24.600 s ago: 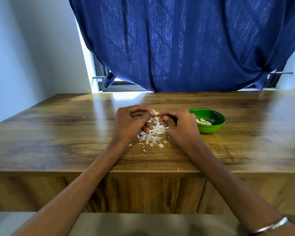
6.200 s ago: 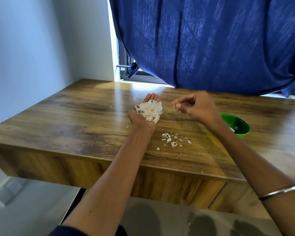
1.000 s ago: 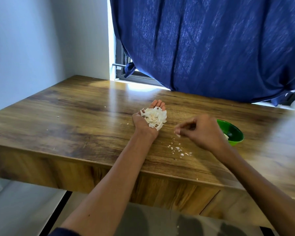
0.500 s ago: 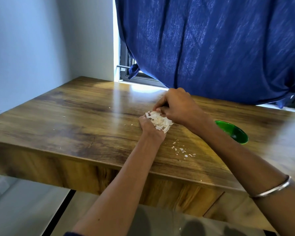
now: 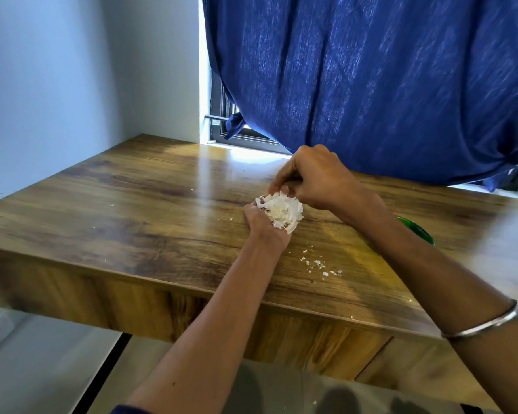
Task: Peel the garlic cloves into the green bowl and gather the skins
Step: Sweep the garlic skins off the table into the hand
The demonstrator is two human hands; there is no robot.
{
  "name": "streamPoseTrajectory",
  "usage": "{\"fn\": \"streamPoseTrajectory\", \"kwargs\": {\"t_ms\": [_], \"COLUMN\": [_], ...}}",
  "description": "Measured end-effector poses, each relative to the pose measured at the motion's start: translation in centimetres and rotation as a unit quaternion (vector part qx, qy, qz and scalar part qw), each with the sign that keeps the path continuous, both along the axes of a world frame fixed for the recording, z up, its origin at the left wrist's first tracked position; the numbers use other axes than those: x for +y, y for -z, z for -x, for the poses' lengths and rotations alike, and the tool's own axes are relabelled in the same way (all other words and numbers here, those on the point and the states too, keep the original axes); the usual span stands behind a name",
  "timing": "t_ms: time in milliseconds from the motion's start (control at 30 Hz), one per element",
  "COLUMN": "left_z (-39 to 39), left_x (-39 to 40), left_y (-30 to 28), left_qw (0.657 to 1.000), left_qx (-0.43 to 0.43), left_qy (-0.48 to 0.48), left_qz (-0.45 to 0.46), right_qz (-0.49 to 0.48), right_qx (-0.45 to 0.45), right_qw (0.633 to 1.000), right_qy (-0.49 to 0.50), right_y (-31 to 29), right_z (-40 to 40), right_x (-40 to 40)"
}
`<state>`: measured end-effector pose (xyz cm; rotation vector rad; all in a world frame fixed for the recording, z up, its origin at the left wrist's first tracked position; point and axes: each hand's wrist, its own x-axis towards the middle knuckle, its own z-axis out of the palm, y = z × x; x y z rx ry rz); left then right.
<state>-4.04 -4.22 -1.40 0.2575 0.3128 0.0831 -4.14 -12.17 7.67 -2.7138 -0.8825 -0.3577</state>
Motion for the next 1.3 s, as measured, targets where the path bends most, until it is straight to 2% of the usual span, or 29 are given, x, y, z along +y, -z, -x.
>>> {"fn": "streamPoseTrajectory", "kwargs": {"t_ms": [167,300,633,733,867,1000,1200,1300], "left_z": [0.3,0.2,-0.5,-0.4,-0.1,0.0,-0.8,-1.6], "left_x": [-0.1,0.0,-0.1,-0.1,-0.1,-0.1,0.0,0.3], "left_y": [-0.2,-0.2,0.1,0.0,-0.2,-0.2,0.2,0.4], "left_qw": [1.000,1.000,1.000,1.000,0.999,0.999,0.999,0.997], "left_qx": [0.018,0.021,-0.003,-0.017,-0.023,-0.030,-0.028,-0.043], "left_qy": [0.004,0.004,0.010,0.013,0.029,0.032,0.029,0.033], "left_qz": [-0.018,-0.006,-0.001,0.011,0.006,0.011,0.015,0.054], "right_qz": [-0.035,-0.020,-0.004,-0.022,-0.057,-0.049,-0.131,-0.195], "right_qx": [0.022,-0.007,-0.013,0.002,-0.038,-0.038,-0.026,-0.024], "right_qw": [0.999,1.000,1.000,1.000,0.998,0.998,0.990,0.979], "right_qy": [-0.007,0.016,0.005,-0.007,-0.006,0.016,-0.043,-0.045], "right_y": [0.0,0.3,0.9,1.3,1.6,1.4,1.9,1.9], "right_z": [0.1,0.0,-0.6,-0.5,-0.2,0.0,-0.1,0.0], "right_x": [-0.1,-0.1,-0.3,-0.3,-0.6,-0.9,-2.0,-3.4]}}
